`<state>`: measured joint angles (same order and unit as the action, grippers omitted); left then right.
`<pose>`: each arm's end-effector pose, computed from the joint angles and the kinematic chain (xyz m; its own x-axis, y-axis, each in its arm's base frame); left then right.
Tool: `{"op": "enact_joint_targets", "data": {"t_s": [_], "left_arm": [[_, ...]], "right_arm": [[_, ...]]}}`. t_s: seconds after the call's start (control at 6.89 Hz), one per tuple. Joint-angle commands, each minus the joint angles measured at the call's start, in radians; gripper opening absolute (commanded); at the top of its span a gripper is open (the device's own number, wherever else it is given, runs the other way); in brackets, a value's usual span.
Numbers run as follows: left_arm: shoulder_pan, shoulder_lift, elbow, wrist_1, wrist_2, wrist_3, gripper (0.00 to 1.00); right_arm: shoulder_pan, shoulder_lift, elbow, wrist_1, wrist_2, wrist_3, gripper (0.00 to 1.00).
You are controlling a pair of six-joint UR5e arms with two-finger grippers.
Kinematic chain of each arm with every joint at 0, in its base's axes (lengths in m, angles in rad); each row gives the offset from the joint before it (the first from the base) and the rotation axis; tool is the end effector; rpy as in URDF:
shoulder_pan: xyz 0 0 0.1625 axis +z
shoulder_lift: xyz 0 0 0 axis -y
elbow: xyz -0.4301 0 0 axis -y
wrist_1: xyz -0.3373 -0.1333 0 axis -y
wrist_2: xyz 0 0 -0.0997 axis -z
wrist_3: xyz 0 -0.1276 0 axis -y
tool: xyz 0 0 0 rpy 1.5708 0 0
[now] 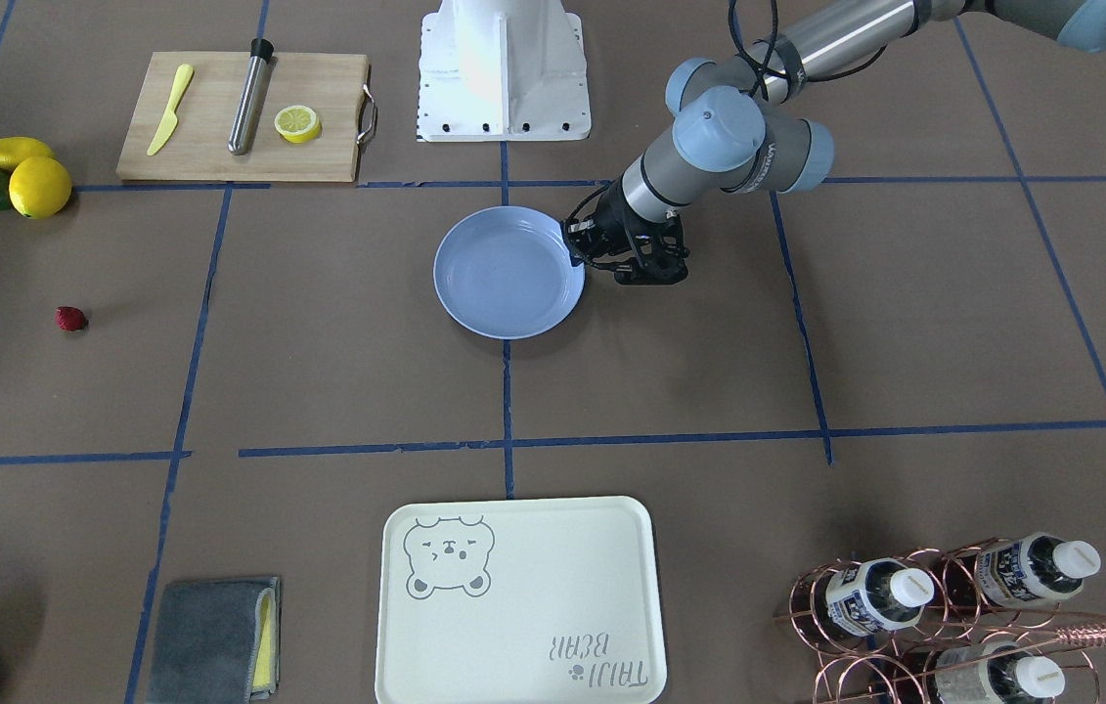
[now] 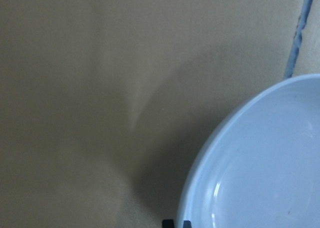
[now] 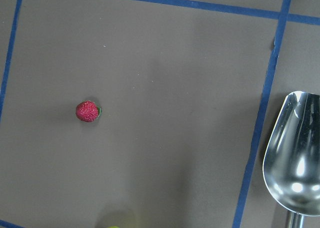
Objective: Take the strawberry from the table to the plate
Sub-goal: 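Grip the plate rim with the left gripper and slide it toward the table center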
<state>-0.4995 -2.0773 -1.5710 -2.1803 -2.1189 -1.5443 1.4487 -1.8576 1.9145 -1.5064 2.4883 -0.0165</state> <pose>0.5344 -0.3677 0.3332 0.3853 -0.1845 -0.9042 -0.0123 0.9787 -0.2049 -0.0077 -0.3249 0.6208 0.5895 -0.1856 0.7861 0.1306 0.9823 0.1340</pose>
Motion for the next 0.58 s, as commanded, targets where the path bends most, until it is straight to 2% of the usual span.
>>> {"op": "enact_joint_targets", "data": {"t_s": [0.0,0.44], "left_arm": [[0.003,-0.017,0.016,0.001,0.014,0.0,0.0],[0.006,-0.02,0.02,0.001,0.014,0.0,0.0]], "right_arm": [[-0.002,0.0,-0.002,0.0,-0.002,-0.002,1.0],[-0.027,0.0,-0.005,-0.001,-0.011,0.024,1.0]]}}
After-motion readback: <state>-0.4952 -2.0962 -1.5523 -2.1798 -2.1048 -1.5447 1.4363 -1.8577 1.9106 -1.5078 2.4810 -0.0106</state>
